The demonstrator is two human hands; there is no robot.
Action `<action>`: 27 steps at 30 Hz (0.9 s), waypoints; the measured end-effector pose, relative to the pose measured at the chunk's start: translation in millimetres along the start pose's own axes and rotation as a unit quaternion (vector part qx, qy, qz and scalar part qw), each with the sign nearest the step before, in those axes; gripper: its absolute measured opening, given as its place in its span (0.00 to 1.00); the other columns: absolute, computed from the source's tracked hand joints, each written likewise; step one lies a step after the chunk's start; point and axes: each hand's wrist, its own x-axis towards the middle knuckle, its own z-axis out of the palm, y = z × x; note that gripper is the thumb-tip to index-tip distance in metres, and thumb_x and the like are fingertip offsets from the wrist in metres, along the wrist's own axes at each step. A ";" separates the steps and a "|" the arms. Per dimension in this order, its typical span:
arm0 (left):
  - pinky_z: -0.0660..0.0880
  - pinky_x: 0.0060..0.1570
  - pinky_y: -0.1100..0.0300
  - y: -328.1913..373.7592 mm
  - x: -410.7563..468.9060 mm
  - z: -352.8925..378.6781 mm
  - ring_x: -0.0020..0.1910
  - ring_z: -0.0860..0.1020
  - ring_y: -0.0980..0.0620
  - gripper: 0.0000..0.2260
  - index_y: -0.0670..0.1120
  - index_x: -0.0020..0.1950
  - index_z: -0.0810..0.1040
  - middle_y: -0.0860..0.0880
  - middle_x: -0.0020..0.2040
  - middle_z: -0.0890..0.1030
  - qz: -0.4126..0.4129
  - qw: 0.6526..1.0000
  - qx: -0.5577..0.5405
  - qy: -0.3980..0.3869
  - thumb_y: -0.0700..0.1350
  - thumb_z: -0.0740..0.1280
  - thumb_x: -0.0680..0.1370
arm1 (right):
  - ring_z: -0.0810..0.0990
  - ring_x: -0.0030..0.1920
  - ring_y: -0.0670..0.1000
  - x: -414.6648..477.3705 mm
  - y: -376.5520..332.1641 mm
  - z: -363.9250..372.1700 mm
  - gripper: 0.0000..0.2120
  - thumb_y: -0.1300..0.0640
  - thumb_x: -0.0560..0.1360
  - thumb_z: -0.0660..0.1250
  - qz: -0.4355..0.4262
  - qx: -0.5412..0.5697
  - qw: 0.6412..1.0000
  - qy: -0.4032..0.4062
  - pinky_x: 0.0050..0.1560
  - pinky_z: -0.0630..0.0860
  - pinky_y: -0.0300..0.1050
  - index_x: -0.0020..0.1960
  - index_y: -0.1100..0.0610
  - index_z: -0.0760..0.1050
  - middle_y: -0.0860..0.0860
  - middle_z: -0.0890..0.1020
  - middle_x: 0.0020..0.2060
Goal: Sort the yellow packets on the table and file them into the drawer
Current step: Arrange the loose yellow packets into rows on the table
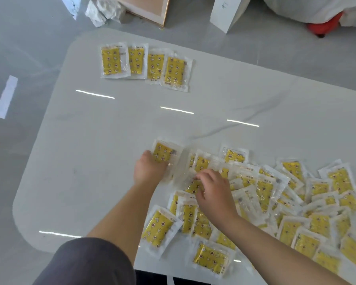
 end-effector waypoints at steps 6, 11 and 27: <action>0.68 0.32 0.59 -64.2 -22.0 -46.2 0.38 0.74 0.49 0.11 0.44 0.49 0.71 0.49 0.41 0.76 -0.022 0.999 -0.004 0.046 0.47 0.70 0.74 | 0.72 0.63 0.51 -31.0 -30.7 30.4 0.19 0.61 0.74 0.66 -0.138 -0.094 0.977 -0.133 0.61 0.66 0.48 0.63 0.50 0.73 0.46 0.76 0.60; 0.68 0.31 0.59 -119.8 -29.2 -63.5 0.35 0.74 0.52 0.08 0.44 0.47 0.73 0.47 0.40 0.77 -0.044 0.997 0.013 0.066 0.47 0.69 0.75 | 0.63 0.72 0.60 -33.0 -47.3 69.3 0.35 0.65 0.66 0.72 -0.291 -0.268 0.888 -0.234 0.65 0.64 0.58 0.69 0.55 0.65 0.55 0.67 0.70; 0.73 0.31 0.59 -162.2 -46.9 -73.2 0.37 0.77 0.51 0.06 0.46 0.47 0.74 0.48 0.41 0.79 -0.021 1.000 0.007 0.015 0.46 0.70 0.75 | 0.76 0.36 0.54 -43.1 -85.8 76.4 0.14 0.68 0.62 0.71 -0.286 -0.257 0.897 -0.219 0.42 0.67 0.45 0.41 0.54 0.73 0.50 0.77 0.35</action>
